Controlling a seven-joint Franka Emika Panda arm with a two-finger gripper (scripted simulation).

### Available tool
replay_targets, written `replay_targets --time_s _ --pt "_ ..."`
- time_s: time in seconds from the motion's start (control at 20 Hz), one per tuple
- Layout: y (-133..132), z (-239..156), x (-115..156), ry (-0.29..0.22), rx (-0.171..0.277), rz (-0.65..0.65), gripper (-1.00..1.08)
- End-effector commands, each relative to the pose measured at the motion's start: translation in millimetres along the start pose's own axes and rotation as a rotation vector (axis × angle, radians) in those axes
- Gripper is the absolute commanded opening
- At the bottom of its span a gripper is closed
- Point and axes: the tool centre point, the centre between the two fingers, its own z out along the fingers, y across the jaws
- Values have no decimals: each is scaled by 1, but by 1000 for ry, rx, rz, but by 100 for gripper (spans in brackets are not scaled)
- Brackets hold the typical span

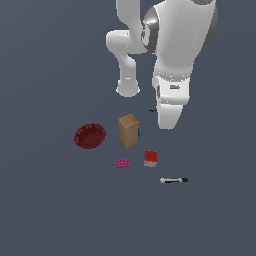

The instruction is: Pick up a designated object from a clutter of objects.

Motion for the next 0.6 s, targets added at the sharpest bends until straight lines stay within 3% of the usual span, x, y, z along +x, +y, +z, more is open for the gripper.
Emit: replay_targets --time_s 0.0,0.55 --pt "-14 -25 8 1 0 0 -100" --pt "-57 -111 35 3 0 0 -100"
